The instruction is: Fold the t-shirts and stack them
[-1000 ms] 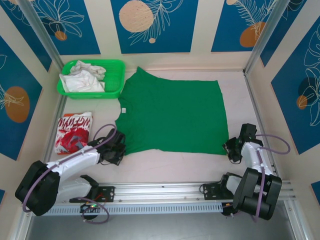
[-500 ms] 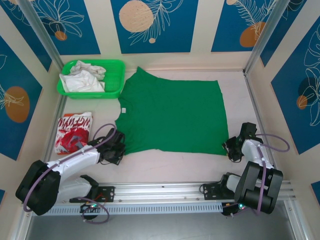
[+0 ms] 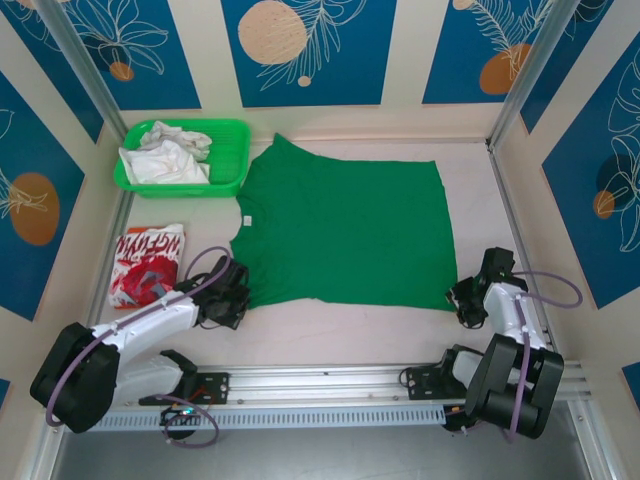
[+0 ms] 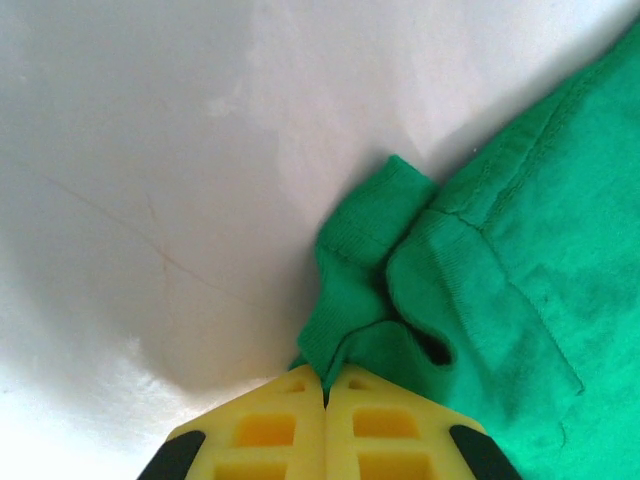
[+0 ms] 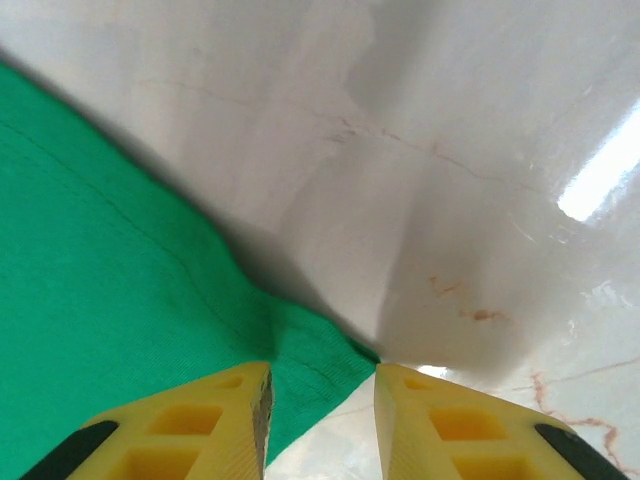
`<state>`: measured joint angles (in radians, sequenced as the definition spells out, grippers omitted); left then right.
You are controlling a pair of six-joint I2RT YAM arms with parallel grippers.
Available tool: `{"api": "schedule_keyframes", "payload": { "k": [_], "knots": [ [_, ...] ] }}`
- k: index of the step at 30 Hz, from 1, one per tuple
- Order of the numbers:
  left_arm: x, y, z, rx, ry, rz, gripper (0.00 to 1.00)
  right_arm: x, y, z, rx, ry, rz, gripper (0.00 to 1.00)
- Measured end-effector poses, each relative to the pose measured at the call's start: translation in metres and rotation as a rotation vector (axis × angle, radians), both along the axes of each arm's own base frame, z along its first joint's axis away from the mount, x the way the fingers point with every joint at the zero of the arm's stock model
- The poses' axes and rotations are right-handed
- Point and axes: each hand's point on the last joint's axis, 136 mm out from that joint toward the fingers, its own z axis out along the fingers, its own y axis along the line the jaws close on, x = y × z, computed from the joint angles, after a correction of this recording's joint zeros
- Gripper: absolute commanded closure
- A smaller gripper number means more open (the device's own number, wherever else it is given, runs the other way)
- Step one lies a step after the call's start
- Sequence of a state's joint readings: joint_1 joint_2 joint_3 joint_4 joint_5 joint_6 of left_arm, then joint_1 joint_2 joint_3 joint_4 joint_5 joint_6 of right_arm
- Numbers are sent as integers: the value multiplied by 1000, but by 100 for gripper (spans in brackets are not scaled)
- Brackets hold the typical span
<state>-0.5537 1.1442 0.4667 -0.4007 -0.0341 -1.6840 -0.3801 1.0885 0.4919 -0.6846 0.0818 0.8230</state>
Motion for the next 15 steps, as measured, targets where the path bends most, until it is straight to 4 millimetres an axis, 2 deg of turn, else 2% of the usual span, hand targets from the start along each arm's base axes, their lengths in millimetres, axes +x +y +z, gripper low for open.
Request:
{"api": "schedule_keyframes", "payload": {
  "k": [6, 12, 15],
  "knots": [
    [0, 0, 0, 0, 0, 0, 100, -1, 1, -8, 18, 38, 0, 67],
    [0, 0, 0, -1, -2, 1, 100, -6, -1, -9, 25, 83, -10, 89],
    [1, 0, 1, -2, -4, 2, 100, 0, -1, -8, 30, 67, -8, 98]
  ]
}}
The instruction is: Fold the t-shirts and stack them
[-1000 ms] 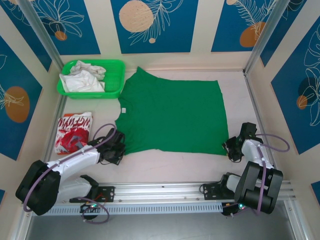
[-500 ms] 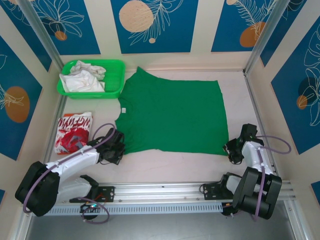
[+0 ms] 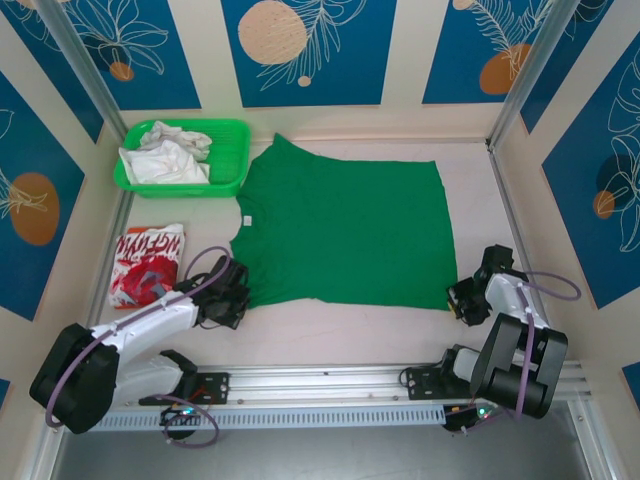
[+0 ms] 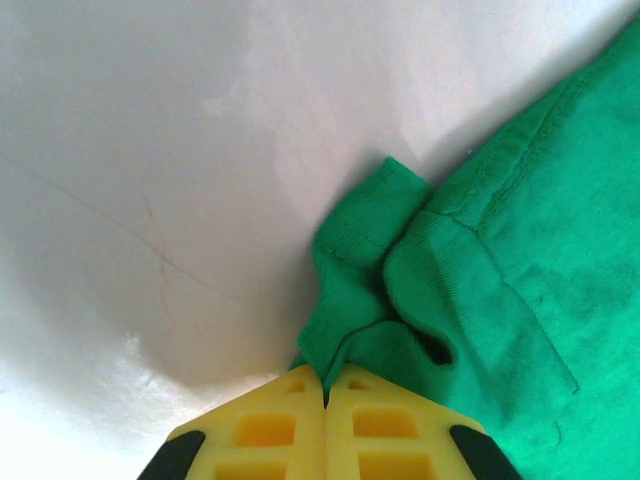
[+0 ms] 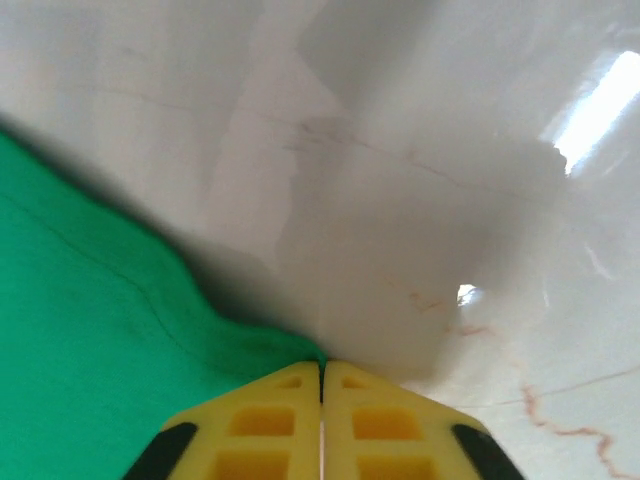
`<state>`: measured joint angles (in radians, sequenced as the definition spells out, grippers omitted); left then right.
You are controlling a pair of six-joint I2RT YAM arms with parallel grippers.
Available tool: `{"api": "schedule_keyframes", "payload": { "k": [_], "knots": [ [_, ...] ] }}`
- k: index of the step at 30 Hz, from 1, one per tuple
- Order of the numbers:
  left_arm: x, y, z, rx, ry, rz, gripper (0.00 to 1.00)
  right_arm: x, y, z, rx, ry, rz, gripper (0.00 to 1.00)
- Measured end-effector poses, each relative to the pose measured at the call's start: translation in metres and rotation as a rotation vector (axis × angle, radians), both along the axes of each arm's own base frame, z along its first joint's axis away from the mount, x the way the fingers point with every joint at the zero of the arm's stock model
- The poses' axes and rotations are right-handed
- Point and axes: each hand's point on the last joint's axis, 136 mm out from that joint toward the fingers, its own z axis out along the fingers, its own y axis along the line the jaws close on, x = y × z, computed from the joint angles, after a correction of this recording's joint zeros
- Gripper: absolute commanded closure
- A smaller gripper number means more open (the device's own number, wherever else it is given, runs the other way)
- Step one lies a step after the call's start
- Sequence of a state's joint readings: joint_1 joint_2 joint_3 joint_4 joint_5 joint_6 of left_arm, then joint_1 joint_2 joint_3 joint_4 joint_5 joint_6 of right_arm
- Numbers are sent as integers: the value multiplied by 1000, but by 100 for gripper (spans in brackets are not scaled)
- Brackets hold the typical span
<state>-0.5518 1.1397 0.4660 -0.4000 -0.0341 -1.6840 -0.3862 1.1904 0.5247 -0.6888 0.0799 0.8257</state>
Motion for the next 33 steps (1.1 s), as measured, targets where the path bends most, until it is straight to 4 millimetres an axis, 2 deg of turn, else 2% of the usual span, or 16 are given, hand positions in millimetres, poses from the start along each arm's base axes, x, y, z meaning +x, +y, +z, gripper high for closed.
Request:
{"api": "schedule_keyframes", "payload": {
  "k": [3, 8, 11, 27, 33],
  "knots": [
    [-1, 0, -1, 1, 2, 0, 100, 3, 0, 0, 2, -10, 3, 97],
    [0, 1, 1, -2, -5, 2, 100, 5, -1, 2, -5, -24, 0, 73],
    [0, 1, 1, -4, -7, 2, 100, 7, -2, 5, -12, -41, 3, 66],
    [1, 1, 1, -2, -12, -5, 100, 10, -3, 1, -6, -20, 8, 67],
    [2, 0, 1, -6, -18, -5, 100, 8, -3, 0, 4, 12, 16, 73]
  ]
}}
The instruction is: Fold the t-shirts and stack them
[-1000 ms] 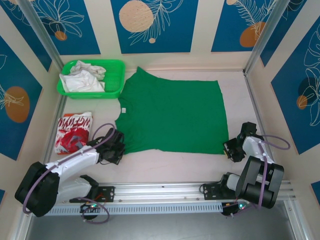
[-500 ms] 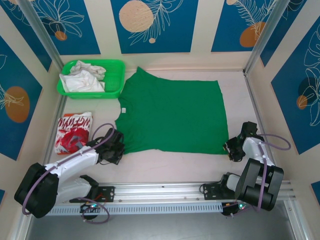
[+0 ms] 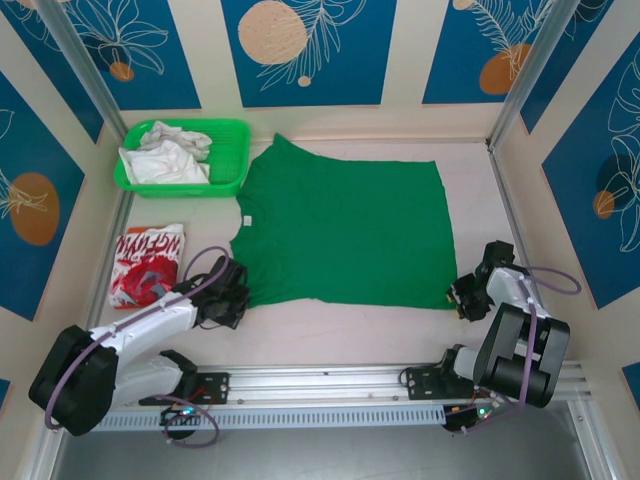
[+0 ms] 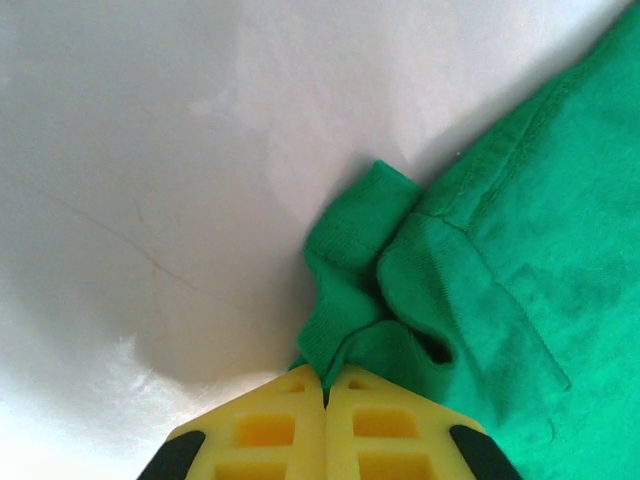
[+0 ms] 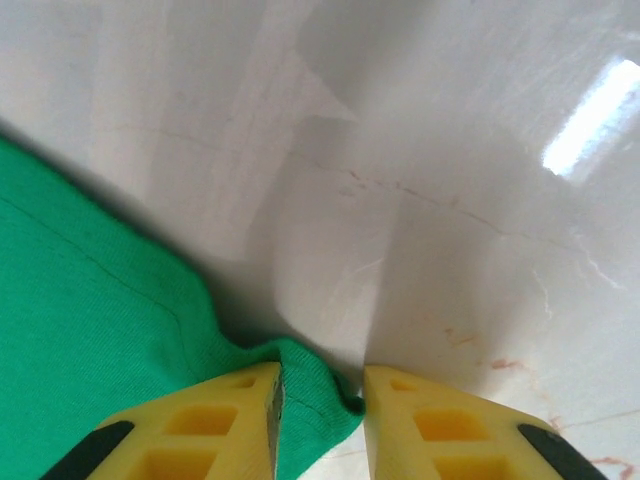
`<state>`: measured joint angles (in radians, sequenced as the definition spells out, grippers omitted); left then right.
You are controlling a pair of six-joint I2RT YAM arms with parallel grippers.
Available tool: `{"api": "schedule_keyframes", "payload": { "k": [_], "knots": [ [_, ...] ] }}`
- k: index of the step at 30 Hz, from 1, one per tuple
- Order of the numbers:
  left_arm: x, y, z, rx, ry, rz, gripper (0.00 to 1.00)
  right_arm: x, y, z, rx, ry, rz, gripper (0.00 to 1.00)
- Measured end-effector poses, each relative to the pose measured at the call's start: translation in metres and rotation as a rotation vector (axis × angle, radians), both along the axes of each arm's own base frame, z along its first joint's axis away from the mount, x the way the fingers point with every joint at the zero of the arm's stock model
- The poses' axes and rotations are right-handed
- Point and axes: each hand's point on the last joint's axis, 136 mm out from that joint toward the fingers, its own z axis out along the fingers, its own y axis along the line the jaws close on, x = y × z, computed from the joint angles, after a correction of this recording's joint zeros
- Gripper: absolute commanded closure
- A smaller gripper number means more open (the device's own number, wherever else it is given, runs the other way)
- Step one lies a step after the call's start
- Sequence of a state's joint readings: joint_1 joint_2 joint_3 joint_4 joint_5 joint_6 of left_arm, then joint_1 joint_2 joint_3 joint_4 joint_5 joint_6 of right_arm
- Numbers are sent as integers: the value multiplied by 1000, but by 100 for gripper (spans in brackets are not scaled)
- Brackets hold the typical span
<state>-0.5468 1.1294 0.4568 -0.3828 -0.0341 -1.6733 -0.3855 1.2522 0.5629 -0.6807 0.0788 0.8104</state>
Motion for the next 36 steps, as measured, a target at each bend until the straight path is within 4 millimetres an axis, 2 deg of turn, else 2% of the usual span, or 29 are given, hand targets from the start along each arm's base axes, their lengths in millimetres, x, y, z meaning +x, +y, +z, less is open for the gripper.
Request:
{"api": "schedule_keyframes", "payload": {
  "k": [6, 9, 16, 20, 24, 29, 33, 36],
  "knots": [
    [-1, 1, -2, 1, 2, 0, 100, -3, -2, -1, -6, 37, 16, 89],
    [0, 1, -2, -1, -1, 1, 100, 10, -3, 1, -14, 2, 37, 100],
    [0, 1, -1, 1, -4, -1, 100, 19, -4, 3, -20, -42, 38, 100],
    [0, 5, 2, 10, -14, -7, 100, 15, -2, 16, -41, -102, 27, 100],
    [2, 12, 17, 44, -50, -29, 100, 8, 2, 37, -70, -194, 0, 100],
    [15, 14, 46, 90, -110, -65, 100, -1, 7, 57, -89, -297, -33, 100],
    [27, 14, 60, 123, -135, -93, 100, -1, 9, 68, -94, -335, -34, 100],
    [42, 16, 70, 159, -152, -116, 100, 7, 7, 79, -100, -355, -27, 100]
  ]
}}
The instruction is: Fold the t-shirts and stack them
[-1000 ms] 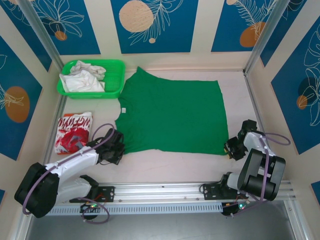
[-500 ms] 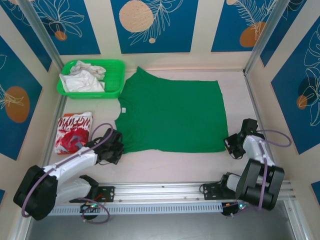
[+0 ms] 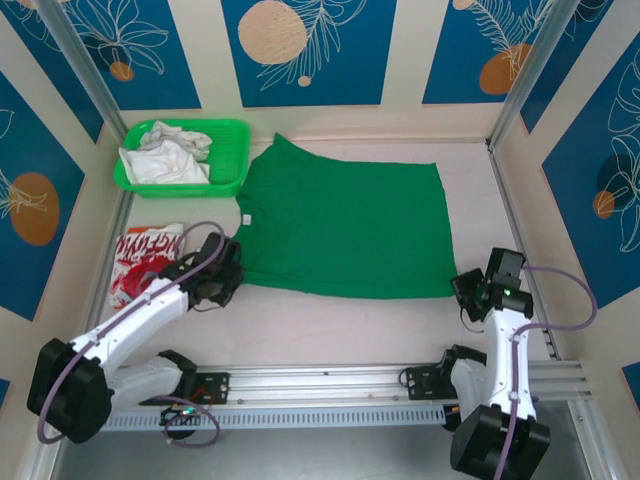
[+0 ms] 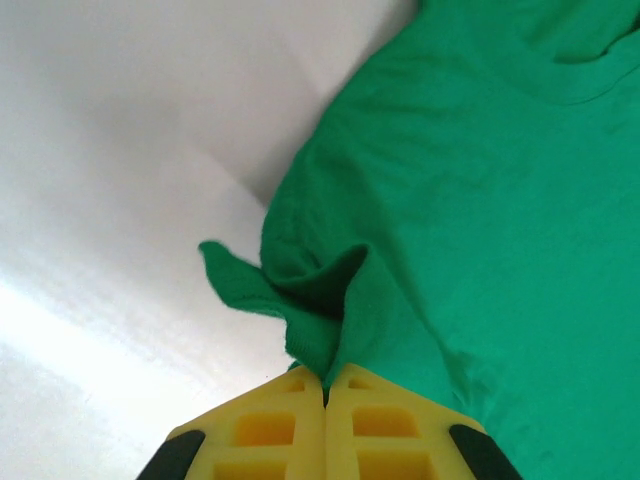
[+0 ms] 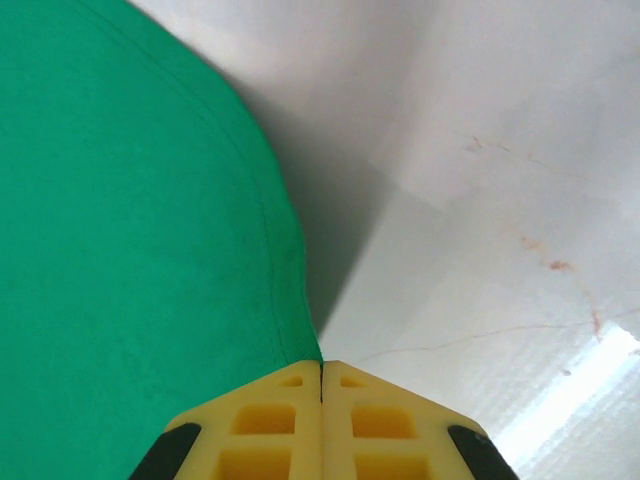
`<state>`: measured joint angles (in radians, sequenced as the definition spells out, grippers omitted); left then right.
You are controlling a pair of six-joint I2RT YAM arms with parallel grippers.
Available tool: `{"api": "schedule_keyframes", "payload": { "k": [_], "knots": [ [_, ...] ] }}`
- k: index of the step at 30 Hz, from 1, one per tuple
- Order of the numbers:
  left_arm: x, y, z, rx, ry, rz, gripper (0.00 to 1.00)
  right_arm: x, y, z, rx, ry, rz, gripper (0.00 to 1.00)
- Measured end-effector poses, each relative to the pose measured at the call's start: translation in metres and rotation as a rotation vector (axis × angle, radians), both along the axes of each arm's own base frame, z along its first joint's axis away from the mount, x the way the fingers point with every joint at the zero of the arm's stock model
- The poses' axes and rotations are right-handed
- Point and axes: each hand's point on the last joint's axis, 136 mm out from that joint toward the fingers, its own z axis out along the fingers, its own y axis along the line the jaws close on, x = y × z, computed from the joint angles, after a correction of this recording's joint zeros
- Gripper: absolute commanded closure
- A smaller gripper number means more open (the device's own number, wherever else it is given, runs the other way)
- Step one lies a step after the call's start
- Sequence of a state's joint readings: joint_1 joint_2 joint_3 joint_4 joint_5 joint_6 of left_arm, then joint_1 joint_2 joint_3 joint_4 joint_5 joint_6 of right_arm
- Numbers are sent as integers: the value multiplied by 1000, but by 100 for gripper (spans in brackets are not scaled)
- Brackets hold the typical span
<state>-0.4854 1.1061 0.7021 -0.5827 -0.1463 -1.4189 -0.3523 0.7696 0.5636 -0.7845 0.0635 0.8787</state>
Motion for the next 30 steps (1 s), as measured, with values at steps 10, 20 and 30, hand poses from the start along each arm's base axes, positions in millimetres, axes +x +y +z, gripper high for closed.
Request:
{"api": "schedule_keyframes", "payload": {
  "k": [10, 20, 30],
  "knots": [
    [76, 4, 45, 150, -106, -118, 100, 48, -1, 25, -20, -73, 72, 100],
    [135, -6, 46, 239, -139, -252, 100, 82, -2, 30, -52, -90, 123, 100],
    [183, -20, 64, 305, -211, -357, 100, 115, -10, 33, -100, -92, 145, 100]
  ]
}}
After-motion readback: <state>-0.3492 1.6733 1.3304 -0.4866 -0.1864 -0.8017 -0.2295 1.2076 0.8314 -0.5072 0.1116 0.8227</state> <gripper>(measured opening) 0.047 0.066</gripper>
